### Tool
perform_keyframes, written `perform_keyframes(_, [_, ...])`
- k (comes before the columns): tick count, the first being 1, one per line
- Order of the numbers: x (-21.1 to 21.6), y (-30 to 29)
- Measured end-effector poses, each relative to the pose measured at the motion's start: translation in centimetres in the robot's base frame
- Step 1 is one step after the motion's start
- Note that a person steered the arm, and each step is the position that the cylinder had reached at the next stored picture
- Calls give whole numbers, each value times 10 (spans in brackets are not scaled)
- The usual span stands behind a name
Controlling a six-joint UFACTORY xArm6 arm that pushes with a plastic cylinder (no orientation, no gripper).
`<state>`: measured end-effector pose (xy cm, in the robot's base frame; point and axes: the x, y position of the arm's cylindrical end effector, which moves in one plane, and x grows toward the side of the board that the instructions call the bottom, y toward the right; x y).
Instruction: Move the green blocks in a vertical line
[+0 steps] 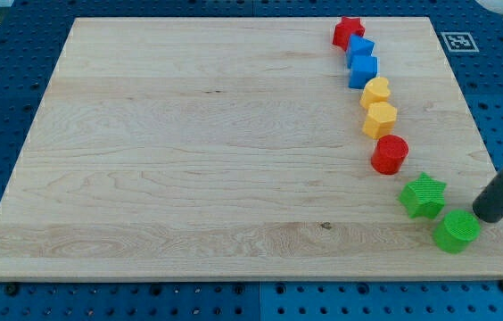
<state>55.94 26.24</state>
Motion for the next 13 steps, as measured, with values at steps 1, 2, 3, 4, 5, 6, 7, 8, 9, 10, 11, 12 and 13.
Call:
perform_keyframes(1, [-10,-7])
perform_keyframes(2, [-25,-38])
perform_keyframes(3, [-25,-47])
perform_keyframes(4, [-24,-47])
perform_keyframes(5, [-24,-55])
perform_keyframes(6, [-24,-59])
perform_keyframes(7, [-24,-50])
perform_keyframes(8, [-12,-10])
perform_keyframes(9, [13,5])
perform_keyframes(10, [18,5])
perform_keyframes(11, [23,1])
perform_keyframes(12, [33,-15])
perform_keyframes(13, [33,-29])
